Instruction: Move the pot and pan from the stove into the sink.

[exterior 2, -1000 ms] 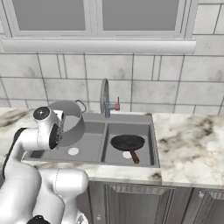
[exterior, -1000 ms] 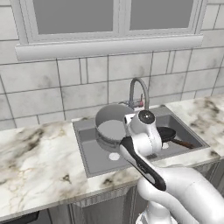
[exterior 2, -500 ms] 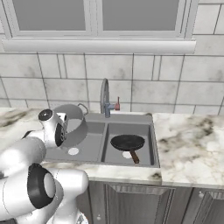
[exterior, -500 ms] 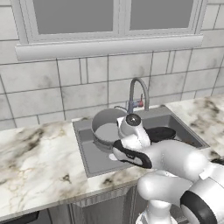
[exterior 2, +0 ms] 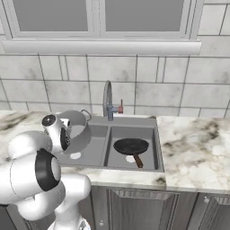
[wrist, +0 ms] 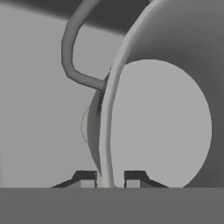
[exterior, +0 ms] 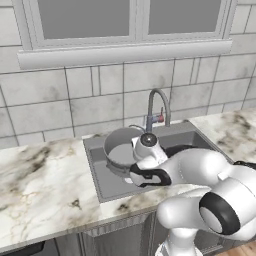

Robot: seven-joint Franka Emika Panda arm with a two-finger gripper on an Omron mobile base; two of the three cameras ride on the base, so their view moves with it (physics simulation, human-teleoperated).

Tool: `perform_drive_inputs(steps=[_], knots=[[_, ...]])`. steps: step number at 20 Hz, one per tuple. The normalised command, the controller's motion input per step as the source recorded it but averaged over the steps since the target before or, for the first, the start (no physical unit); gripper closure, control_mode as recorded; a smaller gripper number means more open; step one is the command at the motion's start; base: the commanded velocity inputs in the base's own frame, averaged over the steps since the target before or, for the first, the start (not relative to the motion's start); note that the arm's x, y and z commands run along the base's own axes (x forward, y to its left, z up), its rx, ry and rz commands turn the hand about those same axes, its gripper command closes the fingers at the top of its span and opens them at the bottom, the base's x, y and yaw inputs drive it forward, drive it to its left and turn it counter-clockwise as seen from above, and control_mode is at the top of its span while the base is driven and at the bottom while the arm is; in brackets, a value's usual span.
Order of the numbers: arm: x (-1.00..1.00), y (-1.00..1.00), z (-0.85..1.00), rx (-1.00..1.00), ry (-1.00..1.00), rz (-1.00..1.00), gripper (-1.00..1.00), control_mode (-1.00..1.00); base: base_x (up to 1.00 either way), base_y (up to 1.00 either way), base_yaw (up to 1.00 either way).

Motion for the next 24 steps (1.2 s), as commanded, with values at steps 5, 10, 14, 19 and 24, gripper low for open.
perform_drive_inputs(steps=[5, 10, 14, 19, 24], knots=[[0.32, 0.0, -0.42, 0.0, 0.0, 0.0, 1.0, -1.0, 0.0, 0.0, 0.0], [0.44, 0.06, -0.45, 0.0, 0.0, 0.0, 1.0, -1.0, 0.0, 0.0, 0.0], [0.34, 0.16, -0.52, -0.02, -0.02, 0.0, 1.0, -1.0, 0.0, 0.0, 0.0], [0.3, 0.13, -0.35, -0.02, -0.02, -0.02, 1.0, -1.0, 0.0, 0.0, 0.0], [0.0, 0.04, 0.08, 0.0, 0.01, -0.01, -1.0, -1.0, 0.0, 0.0, 0.0]])
